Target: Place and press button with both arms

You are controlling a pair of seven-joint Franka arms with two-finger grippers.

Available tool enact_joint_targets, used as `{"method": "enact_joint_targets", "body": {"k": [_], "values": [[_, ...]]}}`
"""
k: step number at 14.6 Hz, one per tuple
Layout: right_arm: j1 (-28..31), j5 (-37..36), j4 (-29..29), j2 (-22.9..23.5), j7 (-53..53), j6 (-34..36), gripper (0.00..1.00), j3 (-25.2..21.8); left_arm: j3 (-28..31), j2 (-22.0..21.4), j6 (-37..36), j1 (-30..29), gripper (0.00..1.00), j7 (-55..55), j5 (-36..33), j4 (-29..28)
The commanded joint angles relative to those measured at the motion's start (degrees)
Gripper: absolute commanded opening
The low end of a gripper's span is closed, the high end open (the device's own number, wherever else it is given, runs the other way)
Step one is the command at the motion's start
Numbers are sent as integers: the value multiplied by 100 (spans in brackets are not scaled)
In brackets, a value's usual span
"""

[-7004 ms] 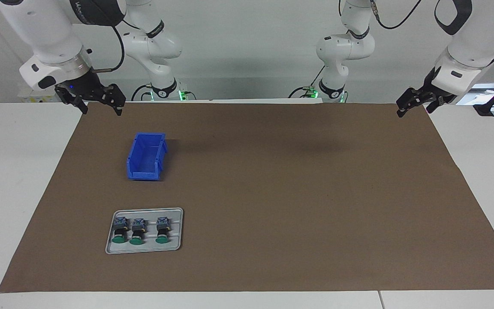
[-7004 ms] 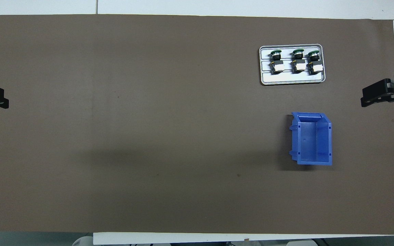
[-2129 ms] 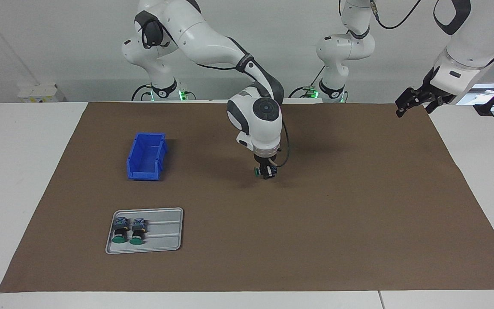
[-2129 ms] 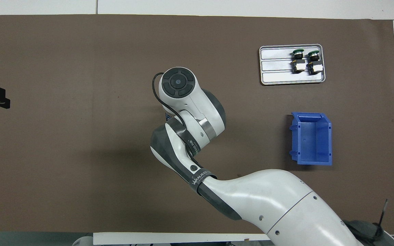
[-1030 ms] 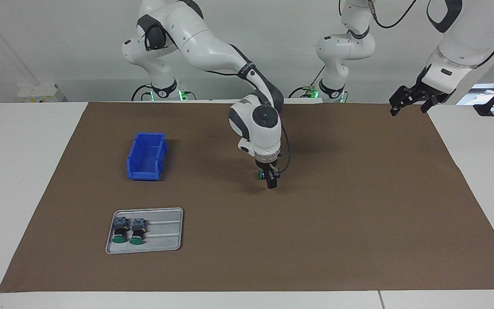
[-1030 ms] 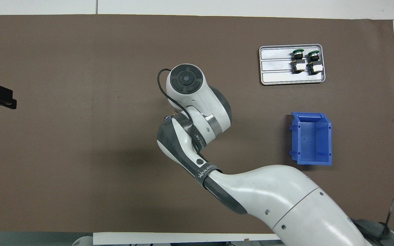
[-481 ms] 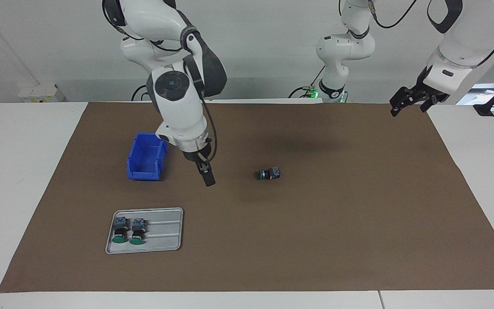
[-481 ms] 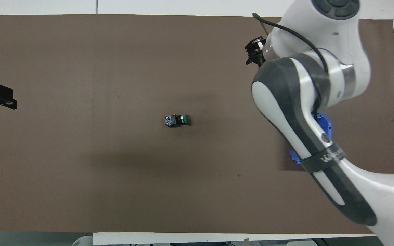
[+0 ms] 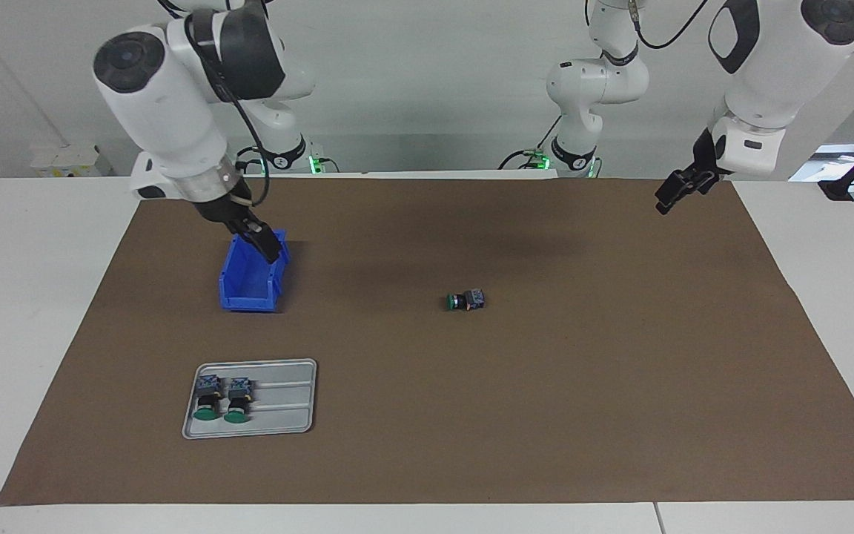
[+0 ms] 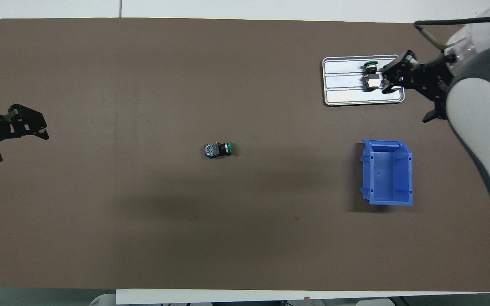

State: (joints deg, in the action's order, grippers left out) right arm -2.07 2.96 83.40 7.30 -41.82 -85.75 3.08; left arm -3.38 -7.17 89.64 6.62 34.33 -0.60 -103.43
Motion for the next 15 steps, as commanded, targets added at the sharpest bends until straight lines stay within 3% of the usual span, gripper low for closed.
{"method": "enact_joint_targets", "body": {"k": [1,6,8,13,15], "values": [[312,-112,186,-456,786,198,99,61,48,-162,299,269,100,784,68,-397],[646,-252,335,-695,2772,656,99,61,48,251,773,1050,100,2723,182,-459],[812,-261,624,-835,3038,621,99,61,48,435,1097,1620,100,3585,183,-581],[840,-305,687,-862,3382,586,99,61,48,1006,1855,2069,100,5081,481,-529],[787,-314,599,-818,3469,533,99,78,48,1235,2345,2141,100,6151,481,-529]]}}
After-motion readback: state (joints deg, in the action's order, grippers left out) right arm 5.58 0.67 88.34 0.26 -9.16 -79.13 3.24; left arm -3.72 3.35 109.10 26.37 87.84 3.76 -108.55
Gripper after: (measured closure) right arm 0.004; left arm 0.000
